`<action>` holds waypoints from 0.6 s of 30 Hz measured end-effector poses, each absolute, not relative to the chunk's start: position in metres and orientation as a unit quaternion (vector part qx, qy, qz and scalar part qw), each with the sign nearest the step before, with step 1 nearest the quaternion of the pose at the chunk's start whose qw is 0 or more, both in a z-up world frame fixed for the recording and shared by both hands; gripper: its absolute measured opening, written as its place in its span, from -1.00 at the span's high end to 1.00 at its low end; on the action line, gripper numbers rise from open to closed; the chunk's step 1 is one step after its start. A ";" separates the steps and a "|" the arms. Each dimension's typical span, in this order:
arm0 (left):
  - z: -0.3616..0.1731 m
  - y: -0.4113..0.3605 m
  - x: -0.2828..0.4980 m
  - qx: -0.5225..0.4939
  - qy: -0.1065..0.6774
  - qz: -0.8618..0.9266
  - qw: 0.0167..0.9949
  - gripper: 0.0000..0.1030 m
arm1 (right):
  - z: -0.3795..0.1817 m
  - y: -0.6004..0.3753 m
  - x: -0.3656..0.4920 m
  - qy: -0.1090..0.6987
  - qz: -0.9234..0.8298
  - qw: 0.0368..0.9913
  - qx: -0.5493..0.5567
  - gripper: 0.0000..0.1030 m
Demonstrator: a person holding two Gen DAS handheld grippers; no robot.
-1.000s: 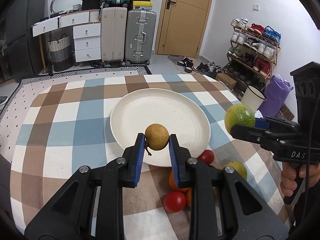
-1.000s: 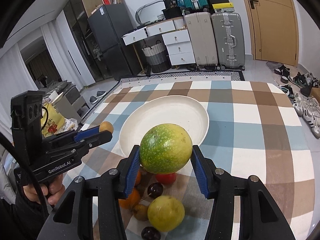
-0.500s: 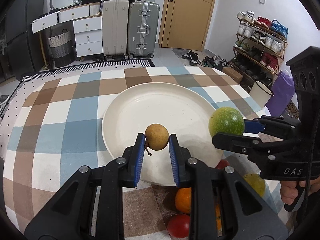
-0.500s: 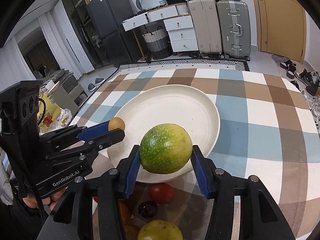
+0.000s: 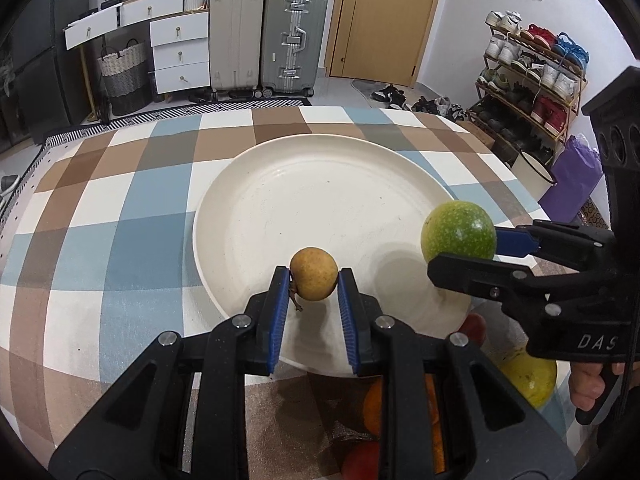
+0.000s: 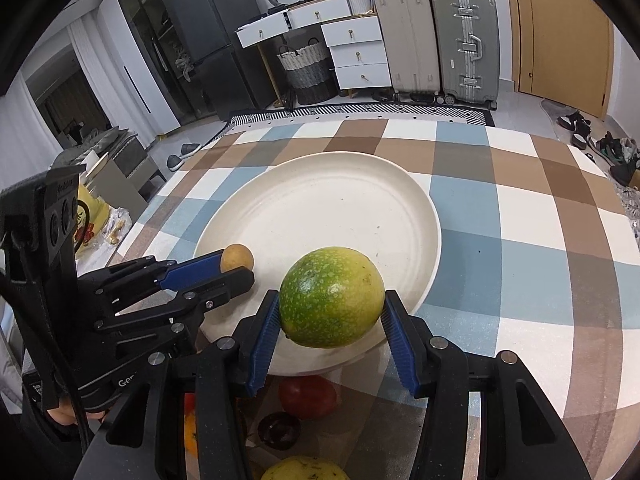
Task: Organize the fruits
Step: 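Carry the pear with the left tool onto the white plate while the right tool places the green citrus, then open both tools and withdraw them from the plate toward the fruit pile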
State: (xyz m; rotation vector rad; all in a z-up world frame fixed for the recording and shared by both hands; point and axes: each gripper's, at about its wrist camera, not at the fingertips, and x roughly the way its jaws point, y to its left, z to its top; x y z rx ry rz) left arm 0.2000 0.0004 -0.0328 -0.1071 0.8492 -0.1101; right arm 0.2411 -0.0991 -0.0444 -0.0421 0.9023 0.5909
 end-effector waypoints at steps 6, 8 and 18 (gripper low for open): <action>-0.026 0.006 0.192 -0.055 0.409 -0.047 0.909 0.29 | -0.031 -0.110 0.235 0.406 0.272 0.872 -0.010 -0.24; -0.022 0.010 0.185 -0.057 0.402 -0.044 0.913 -0.04 | -0.024 -0.118 0.228 0.393 0.272 0.878 0.000 -0.55; 0.007 0.022 0.134 -0.067 0.366 -0.022 0.928 -0.92 | 0.001 -0.157 0.189 0.364 0.250 0.896 0.037 -0.99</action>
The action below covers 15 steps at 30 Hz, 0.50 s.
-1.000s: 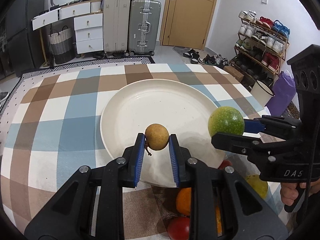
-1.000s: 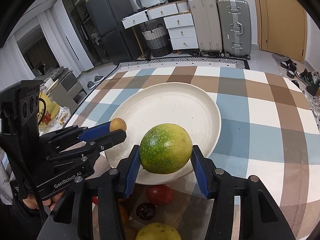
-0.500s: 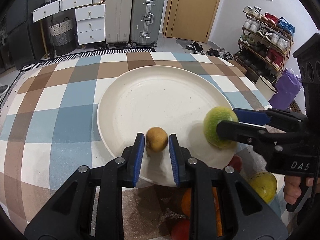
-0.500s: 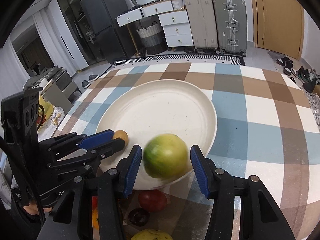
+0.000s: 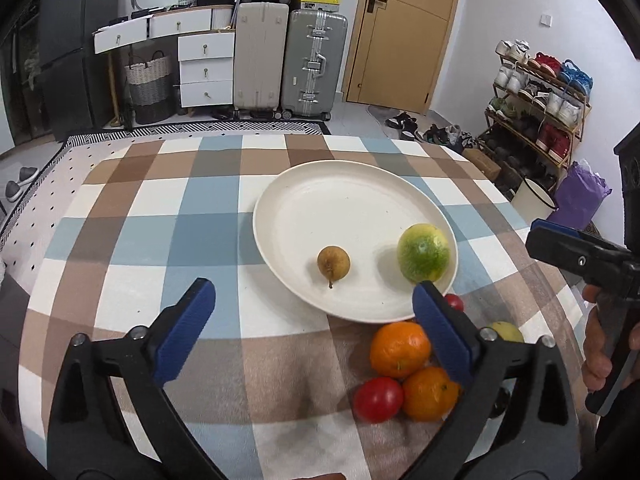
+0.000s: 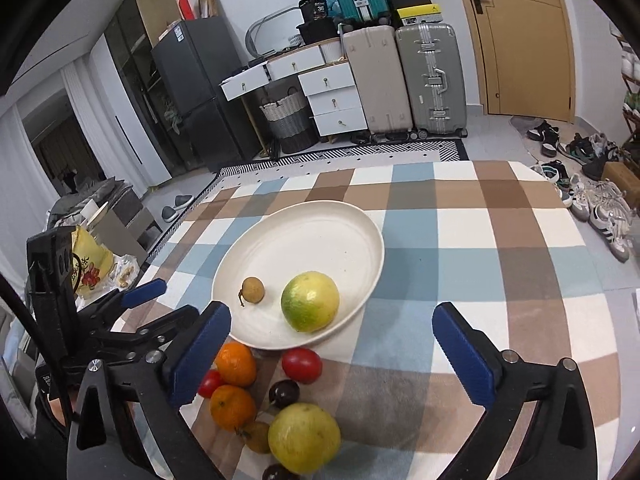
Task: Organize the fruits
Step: 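Open both tools and withdraw them from the plate toward the fruit pile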
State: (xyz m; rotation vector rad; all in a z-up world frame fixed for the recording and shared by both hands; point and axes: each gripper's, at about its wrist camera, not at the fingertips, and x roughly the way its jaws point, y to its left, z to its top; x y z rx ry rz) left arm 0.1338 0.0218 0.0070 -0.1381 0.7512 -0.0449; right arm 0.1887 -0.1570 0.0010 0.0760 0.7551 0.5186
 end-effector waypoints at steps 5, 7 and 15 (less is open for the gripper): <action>0.015 0.023 0.111 -0.067 0.362 -0.023 0.929 -0.92 | 0.007 -0.163 0.169 0.363 0.247 0.898 0.027 -0.99; 0.019 0.022 0.103 -0.065 0.359 -0.022 0.931 -0.92 | 0.008 -0.164 0.161 0.364 0.248 0.897 0.026 -0.99; 0.026 0.020 0.075 -0.063 0.357 -0.025 0.932 -0.97 | 0.002 -0.168 0.137 0.378 0.242 0.894 0.016 -0.99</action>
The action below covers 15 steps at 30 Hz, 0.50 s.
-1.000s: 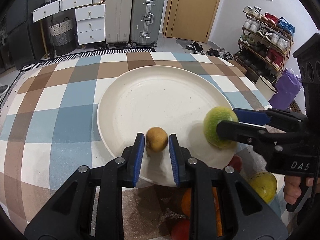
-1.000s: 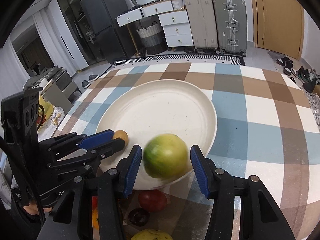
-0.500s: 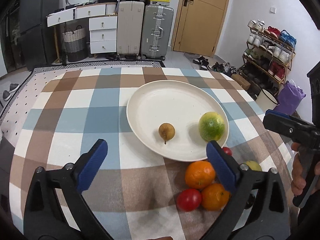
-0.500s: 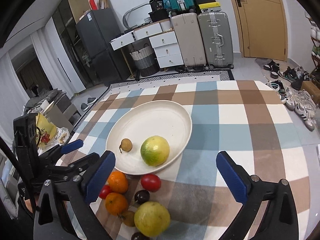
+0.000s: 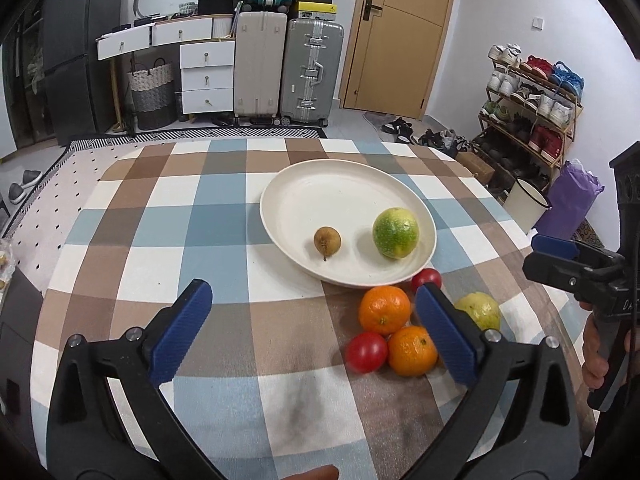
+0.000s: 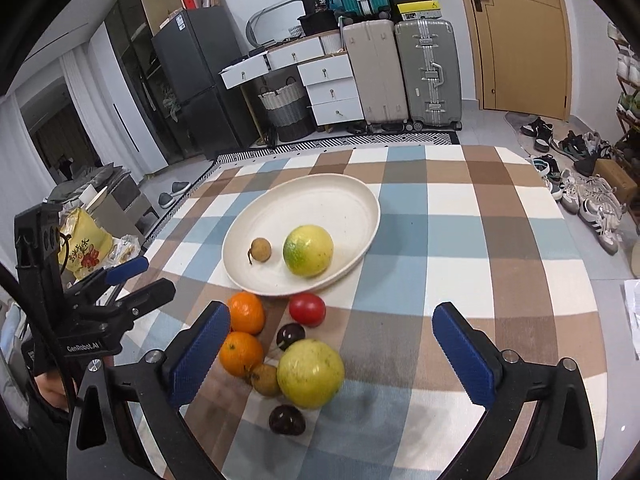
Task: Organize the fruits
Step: 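Open both tools and withdraw them from the plate toward the fruit pile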
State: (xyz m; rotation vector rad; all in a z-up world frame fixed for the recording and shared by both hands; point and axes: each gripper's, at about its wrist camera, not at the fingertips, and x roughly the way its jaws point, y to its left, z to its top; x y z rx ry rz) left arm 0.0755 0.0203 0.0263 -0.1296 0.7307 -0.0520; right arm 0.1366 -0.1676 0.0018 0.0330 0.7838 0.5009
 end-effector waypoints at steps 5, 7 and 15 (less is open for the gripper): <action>0.025 0.018 0.067 -0.058 0.362 -0.025 0.930 -0.97 | -0.007 -0.172 0.126 0.388 0.233 0.891 0.017 -0.99; 0.023 0.017 0.063 -0.055 0.363 -0.027 0.930 -0.97 | -0.012 -0.174 0.124 0.394 0.233 0.889 0.019 -0.99; 0.006 0.006 0.060 -0.040 0.385 -0.038 0.921 -0.97 | -0.032 -0.176 0.114 0.419 0.221 0.881 0.013 -0.99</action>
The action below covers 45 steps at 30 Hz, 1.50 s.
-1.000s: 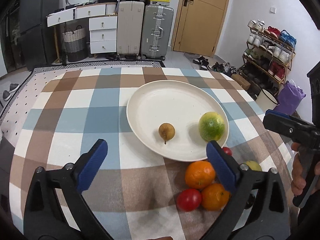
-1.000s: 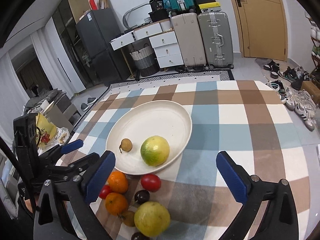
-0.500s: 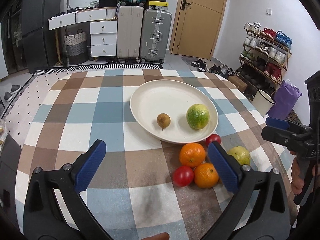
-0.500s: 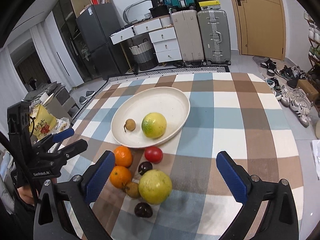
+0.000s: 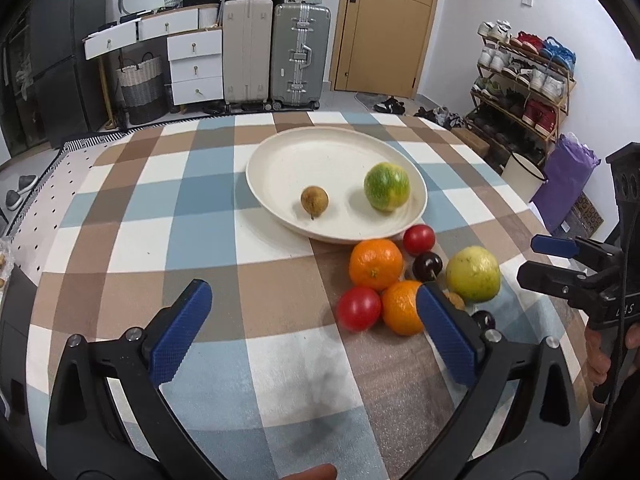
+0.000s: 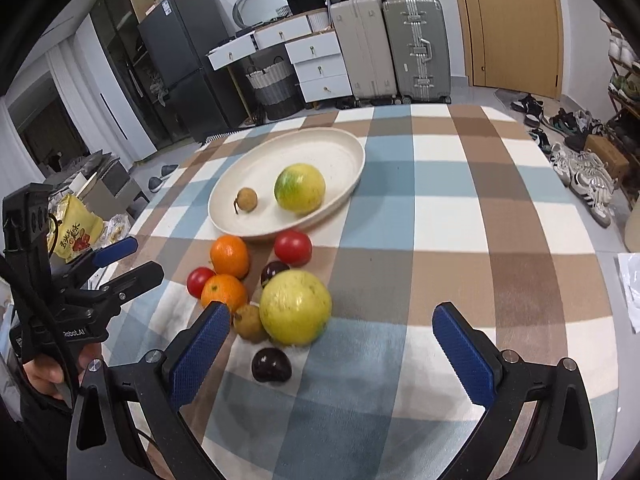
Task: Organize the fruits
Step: 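Open both tools and withdraw them from the plate toward the fruit pile, then grasp the red tomato with the left tool while the right tool grasps the dark plum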
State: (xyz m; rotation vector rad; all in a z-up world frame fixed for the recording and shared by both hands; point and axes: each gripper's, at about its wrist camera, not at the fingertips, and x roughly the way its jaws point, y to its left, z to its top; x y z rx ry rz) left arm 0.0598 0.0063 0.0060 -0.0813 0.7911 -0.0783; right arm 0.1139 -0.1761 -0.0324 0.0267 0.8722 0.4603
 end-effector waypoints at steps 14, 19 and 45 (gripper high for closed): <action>-0.021 0.006 0.069 -0.031 0.412 -0.032 0.910 -0.97 | -0.067 -0.166 0.096 0.448 0.218 0.867 -0.002 -0.99; -0.027 0.004 0.072 -0.025 0.419 -0.032 0.907 -0.97 | -0.071 -0.150 0.089 0.446 0.231 0.864 -0.032 -0.97; -0.042 0.012 0.086 -0.063 0.438 -0.061 0.895 -0.65 | -0.075 -0.135 0.076 0.423 0.261 0.866 -0.062 -0.23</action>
